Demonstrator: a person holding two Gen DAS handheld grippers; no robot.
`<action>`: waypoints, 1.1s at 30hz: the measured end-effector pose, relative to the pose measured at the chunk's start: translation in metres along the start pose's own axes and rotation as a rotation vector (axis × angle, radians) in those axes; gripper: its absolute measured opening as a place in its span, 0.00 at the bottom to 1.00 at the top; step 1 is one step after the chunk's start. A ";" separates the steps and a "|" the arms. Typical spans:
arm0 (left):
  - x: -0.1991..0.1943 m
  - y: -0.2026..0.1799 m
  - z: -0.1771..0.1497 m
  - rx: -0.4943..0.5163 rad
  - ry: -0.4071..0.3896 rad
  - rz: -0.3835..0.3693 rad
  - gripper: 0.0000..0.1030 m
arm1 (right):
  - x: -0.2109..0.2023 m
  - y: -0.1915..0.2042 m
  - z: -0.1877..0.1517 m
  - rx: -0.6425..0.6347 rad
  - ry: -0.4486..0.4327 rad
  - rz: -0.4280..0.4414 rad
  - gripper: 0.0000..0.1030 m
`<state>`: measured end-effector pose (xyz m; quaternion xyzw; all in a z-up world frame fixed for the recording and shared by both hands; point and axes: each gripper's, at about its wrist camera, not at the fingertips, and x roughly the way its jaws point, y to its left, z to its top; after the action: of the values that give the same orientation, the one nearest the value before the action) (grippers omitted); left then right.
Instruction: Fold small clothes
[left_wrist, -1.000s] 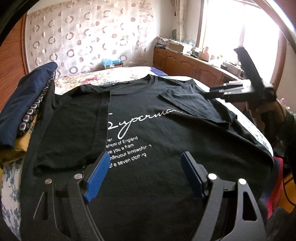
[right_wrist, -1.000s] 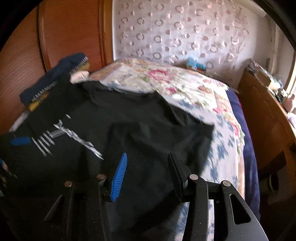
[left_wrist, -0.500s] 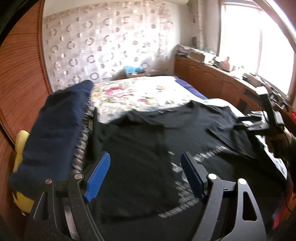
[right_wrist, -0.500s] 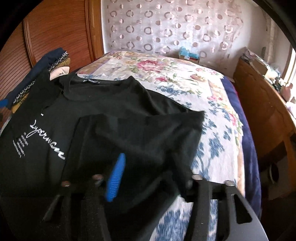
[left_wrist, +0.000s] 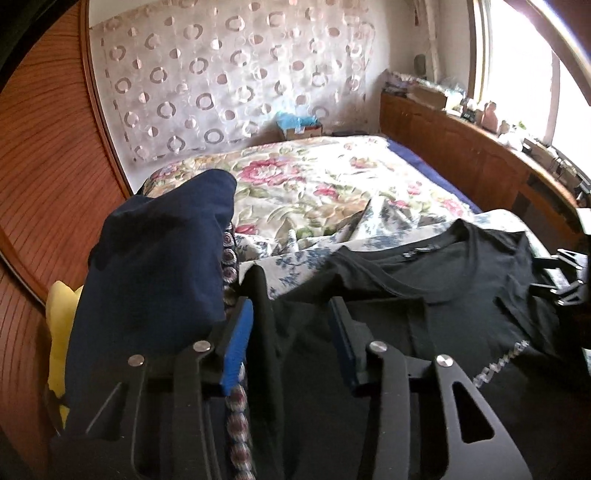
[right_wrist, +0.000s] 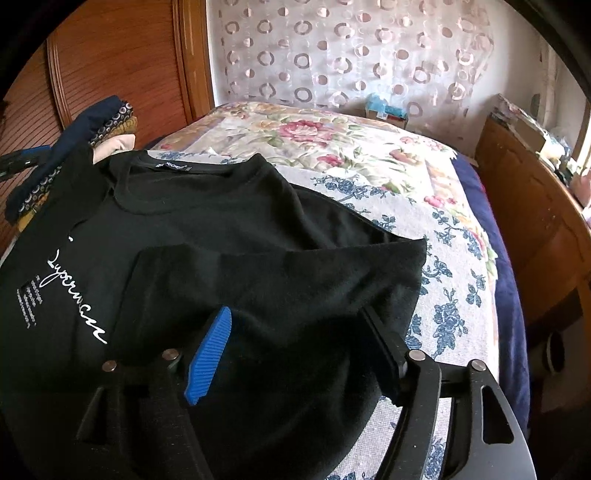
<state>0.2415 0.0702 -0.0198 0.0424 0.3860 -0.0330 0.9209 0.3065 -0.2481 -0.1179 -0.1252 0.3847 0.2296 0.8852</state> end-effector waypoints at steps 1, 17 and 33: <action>0.005 0.001 0.003 0.004 0.008 0.005 0.42 | 0.001 0.001 0.000 -0.003 0.001 -0.001 0.74; 0.034 0.003 0.017 0.085 0.078 0.083 0.28 | 0.002 0.002 0.000 -0.003 0.002 0.002 0.78; -0.015 -0.009 0.012 0.088 -0.037 0.018 0.03 | 0.001 -0.002 0.003 0.000 0.010 0.021 0.79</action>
<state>0.2388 0.0609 -0.0015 0.0854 0.3669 -0.0425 0.9254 0.3103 -0.2485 -0.1166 -0.1223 0.3903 0.2382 0.8809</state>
